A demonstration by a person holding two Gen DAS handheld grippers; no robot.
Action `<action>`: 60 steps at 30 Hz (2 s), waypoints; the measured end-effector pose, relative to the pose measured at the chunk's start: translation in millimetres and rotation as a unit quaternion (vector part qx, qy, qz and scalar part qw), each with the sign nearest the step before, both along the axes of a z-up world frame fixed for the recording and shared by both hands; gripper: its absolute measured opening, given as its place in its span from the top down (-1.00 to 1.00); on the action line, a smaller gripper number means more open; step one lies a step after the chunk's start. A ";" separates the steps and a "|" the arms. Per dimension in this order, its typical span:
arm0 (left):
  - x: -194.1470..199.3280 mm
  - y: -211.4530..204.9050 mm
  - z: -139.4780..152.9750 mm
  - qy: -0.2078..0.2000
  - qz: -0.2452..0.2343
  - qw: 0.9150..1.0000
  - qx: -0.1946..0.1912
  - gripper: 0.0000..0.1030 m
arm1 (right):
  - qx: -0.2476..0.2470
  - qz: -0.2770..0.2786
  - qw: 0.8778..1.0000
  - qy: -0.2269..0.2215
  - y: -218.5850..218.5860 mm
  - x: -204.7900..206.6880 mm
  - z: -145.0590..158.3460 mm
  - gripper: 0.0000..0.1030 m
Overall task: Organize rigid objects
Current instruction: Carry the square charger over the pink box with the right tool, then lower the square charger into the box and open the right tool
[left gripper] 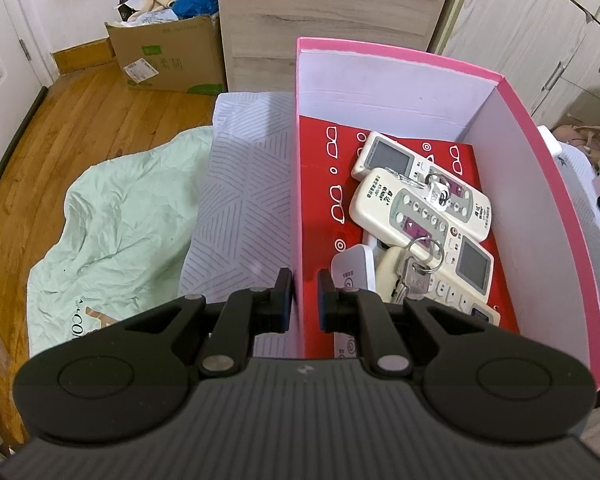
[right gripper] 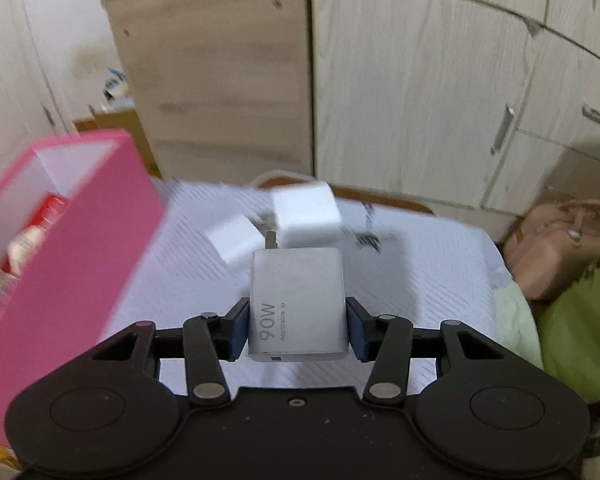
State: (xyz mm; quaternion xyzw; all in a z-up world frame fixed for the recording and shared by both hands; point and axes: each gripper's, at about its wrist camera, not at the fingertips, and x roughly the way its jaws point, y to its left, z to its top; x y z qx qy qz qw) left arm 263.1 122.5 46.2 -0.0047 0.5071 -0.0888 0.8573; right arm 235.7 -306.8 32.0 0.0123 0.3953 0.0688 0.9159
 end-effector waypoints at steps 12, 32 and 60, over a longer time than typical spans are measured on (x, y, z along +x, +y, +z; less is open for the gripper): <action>-1.1 -2.2 1.8 -0.002 0.004 1.000 0.000 0.81 | 0.112 0.187 0.974 -0.056 96.0 -41.8 57.5 -0.05; -4.7 5.5 6.5 -0.003 0.004 1.000 -0.006 0.81 | 0.021 0.247 0.961 0.122 223.6 -26.2 4.5 -0.05; -5.4 -0.1 7.5 -0.009 0.002 1.000 0.008 0.80 | 0.077 0.171 0.982 -0.001 133.0 -34.0 74.8 -0.19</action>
